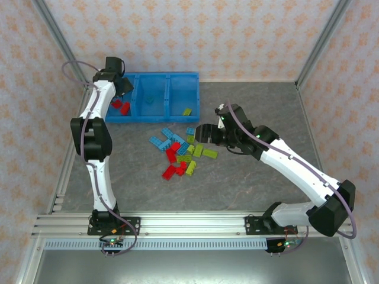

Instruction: Sort the legos into containers by color

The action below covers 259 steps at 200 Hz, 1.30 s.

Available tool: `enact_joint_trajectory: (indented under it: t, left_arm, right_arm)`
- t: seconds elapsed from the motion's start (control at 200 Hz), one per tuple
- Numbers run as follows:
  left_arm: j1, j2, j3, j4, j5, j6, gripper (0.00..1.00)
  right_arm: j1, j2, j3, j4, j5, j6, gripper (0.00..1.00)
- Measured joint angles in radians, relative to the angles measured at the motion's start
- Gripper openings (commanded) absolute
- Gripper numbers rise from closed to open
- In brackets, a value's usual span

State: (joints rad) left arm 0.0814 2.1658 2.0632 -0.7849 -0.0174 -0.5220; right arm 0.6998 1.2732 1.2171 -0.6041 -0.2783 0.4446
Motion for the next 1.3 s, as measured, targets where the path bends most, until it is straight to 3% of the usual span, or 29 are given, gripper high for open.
enact_joint_trajectory:
  t: [0.18,0.27,0.41,0.49,0.566,0.766,0.936,1.296]
  left_arm:
    - [-0.008,-0.253,-0.185,0.026,0.066,-0.003,0.77]
    - [-0.055,-0.440,-0.325,0.064,0.082,0.011,0.77]
    - [-0.276,-0.681,-0.459,0.117,0.118,0.146,0.79]
    - [-0.415,-0.771,-0.529,0.145,0.186,0.292,0.83]
    - [-0.488,-0.839,-0.638,0.176,0.226,0.436,0.85]
    - [-0.562,-0.923,-0.908,0.204,0.337,0.760,1.00]
    - [-0.632,-0.984,-1.005,0.214,0.389,0.978,1.00]
    - [-0.636,-1.080,-1.070,0.254,0.376,1.131,1.00]
  right_arm:
    - [0.000,0.053,0.008,0.000,0.031,-0.013,0.83]
    - [0.000,0.081,0.008,-0.002,0.097,-0.013,0.84]
    - [-0.016,0.146,-0.007,-0.010,0.175,-0.019,0.84]
    - [-0.037,0.203,-0.026,-0.013,0.189,-0.016,0.84]
    - [-0.056,0.258,-0.043,-0.024,0.193,0.007,0.83]
    - [-0.079,0.413,-0.053,-0.032,0.135,0.107,0.82]
    - [-0.079,0.495,-0.053,-0.031,0.091,0.185,0.83]
    - [-0.079,0.546,-0.050,-0.015,0.071,0.237,0.82]
